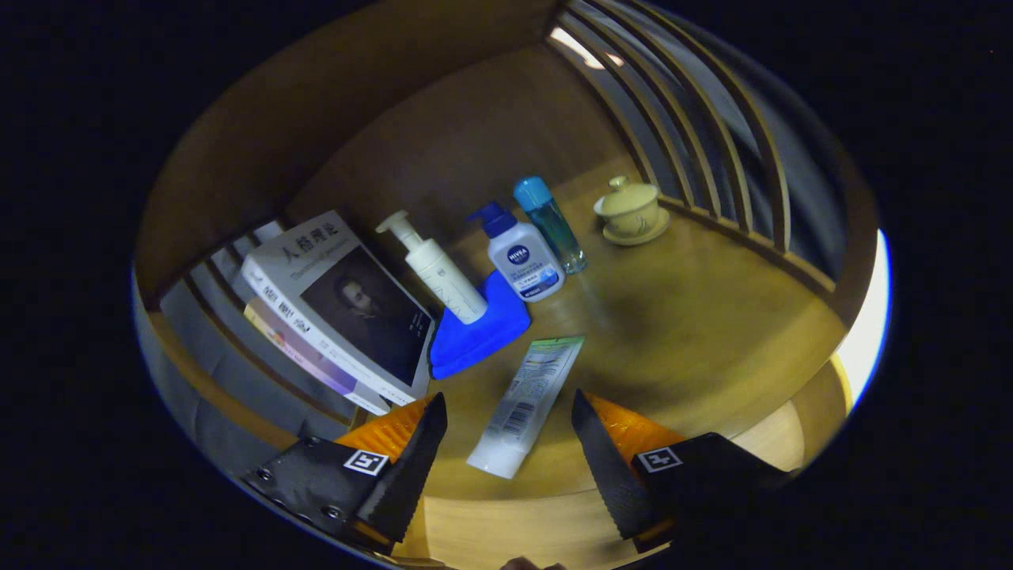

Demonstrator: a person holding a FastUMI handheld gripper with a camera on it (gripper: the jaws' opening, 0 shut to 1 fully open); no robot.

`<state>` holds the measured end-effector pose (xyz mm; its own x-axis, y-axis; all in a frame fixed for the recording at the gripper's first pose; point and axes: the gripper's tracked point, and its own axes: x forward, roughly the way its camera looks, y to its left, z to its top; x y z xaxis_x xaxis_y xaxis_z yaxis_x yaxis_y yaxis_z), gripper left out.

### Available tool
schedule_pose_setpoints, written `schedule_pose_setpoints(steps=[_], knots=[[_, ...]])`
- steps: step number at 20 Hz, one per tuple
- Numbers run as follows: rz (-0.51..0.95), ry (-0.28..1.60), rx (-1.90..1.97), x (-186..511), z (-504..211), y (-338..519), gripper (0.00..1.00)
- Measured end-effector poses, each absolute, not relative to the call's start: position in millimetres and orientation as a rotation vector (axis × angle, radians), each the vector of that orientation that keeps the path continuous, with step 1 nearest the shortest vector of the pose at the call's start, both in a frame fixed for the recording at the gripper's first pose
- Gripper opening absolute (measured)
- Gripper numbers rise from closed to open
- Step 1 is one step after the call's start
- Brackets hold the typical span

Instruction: Pull open the drawer, take out the items inside it, and place them on the countertop above the cabinet.

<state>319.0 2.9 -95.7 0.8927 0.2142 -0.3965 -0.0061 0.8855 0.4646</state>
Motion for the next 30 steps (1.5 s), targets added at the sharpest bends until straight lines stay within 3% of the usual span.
schedule_pose_setpoints(steps=[9, 14, 30], knots=[[0.157, 0.168, 0.229, 188.2, -43.8, 16.2, 0.98], [0.1, 0.035, 0.076, 123.3, -44.3, 2.0, 0.98], [0.078, 0.107, 0.092, 46.5, -141.3, 17.0, 0.98]])
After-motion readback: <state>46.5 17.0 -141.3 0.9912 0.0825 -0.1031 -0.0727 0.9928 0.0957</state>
